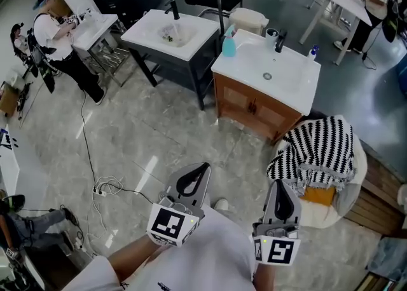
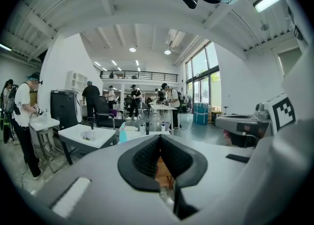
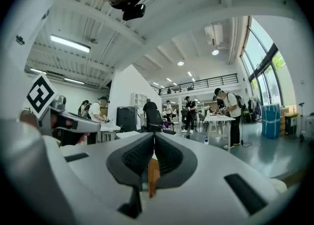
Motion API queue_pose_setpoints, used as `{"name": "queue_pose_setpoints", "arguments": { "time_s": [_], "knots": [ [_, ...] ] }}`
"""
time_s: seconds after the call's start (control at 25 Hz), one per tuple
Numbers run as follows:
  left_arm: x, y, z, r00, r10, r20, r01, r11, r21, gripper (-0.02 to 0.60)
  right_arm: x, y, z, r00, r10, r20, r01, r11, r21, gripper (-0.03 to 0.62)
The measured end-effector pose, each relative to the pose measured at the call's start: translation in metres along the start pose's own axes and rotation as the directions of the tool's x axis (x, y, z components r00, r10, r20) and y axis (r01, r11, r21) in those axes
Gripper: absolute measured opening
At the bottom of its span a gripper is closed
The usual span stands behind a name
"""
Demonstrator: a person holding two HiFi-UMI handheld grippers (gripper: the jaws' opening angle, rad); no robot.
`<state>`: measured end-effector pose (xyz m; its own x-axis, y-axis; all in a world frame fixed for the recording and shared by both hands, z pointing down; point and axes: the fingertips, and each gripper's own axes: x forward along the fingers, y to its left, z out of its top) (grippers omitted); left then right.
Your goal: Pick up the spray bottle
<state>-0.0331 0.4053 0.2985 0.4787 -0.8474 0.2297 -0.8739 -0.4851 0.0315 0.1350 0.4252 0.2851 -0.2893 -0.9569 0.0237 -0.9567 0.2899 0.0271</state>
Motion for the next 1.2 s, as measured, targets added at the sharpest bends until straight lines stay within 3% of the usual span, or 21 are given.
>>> {"name": "queue_pose_setpoints", "arguments": {
  "time_s": [0.36,0.68,0.92,1.2],
  "knots": [
    [0.034,0.001,-0.010,0.999,-0.024,-0.036,0.025,1.000,0.007,0.005,0.024,-0.036,-0.012,0.999,-0.027,-0.029,0.026,0.999,-0.020,0.006],
    [0.103,0.020,0.004,0.997,-0.083,-0.009,0.083,0.997,-0.008,0.005,0.080,-0.056,-0.022,0.997,-0.054,-0.063,0.053,0.998,-0.021,0.006],
    [0.182,0.063,0.010,0.990,-0.135,-0.027,0.134,0.991,-0.029,0.005,0.159,-0.077,-0.029,0.991,-0.094,-0.097,0.093,0.996,-0.013,0.006],
    [0.293,0.142,0.040,0.982,-0.186,-0.041,0.184,0.982,-0.040,0.005,0.290,-0.089,-0.032,0.983,-0.107,-0.149,0.108,0.994,0.001,0.006]
  ]
}}
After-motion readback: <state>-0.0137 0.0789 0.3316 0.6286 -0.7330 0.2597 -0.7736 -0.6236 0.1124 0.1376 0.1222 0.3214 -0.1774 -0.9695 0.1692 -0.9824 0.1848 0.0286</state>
